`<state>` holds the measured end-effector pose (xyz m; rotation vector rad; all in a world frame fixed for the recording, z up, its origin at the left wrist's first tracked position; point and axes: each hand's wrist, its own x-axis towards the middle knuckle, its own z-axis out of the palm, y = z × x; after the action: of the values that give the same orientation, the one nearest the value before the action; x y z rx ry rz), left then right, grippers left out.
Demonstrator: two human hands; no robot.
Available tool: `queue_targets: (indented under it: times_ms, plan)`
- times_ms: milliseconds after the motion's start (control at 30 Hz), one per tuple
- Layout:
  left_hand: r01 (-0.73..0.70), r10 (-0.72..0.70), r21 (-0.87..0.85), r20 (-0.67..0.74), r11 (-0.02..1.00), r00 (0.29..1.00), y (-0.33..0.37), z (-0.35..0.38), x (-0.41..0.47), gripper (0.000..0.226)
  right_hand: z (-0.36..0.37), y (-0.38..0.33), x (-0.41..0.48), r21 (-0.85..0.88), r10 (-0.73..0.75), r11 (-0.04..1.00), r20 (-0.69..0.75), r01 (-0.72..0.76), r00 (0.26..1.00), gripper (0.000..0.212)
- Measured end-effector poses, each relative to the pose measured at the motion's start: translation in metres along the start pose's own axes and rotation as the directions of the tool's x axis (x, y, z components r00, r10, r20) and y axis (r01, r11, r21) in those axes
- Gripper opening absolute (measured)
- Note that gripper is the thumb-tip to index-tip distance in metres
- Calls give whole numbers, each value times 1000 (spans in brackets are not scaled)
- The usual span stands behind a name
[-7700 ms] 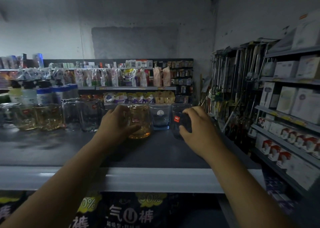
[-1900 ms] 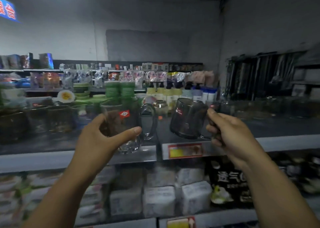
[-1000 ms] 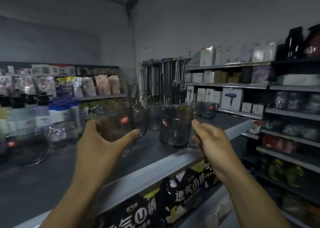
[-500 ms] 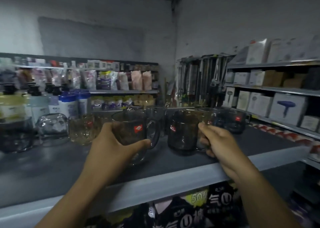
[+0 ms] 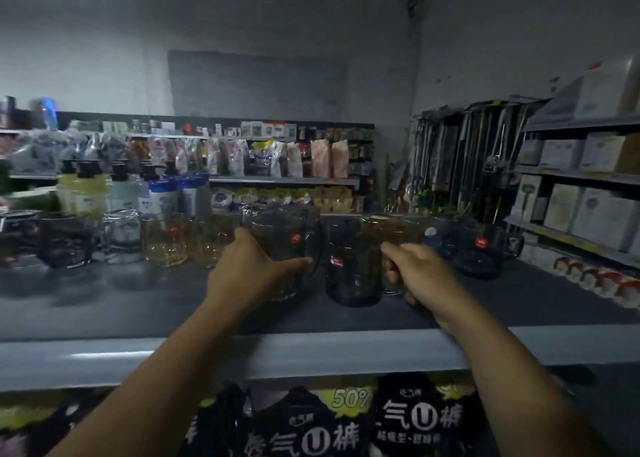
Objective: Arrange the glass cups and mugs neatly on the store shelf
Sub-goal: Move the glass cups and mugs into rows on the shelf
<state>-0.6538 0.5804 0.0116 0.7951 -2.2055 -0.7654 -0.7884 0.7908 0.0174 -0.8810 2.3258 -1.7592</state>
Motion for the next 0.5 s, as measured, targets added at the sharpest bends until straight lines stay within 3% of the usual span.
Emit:
queue_targets:
  times_ms: [167, 233, 367, 500]
  plan:
    - [39, -37, 108, -21, 993, 999, 23, 15, -3, 108, 6, 12, 4, -125, -159, 982, -131, 142, 979, 14]
    - [27, -25, 88, -25, 996, 999, 22, 19, -2, 113, 9, 13, -1, -192, -291, 947, -163, 259, 943, 24]
    - [-40, 46, -142, 33, 989, 998, 10, 17, -2, 96, 12, 23, -9, -331, -555, 798, -76, 505, 828, 41]
    - [3, 38, -301, 132, 953, 991, 0, 15, 7, 99, 11, 26, -7, -474, -610, 691, 25, 547, 792, 40]
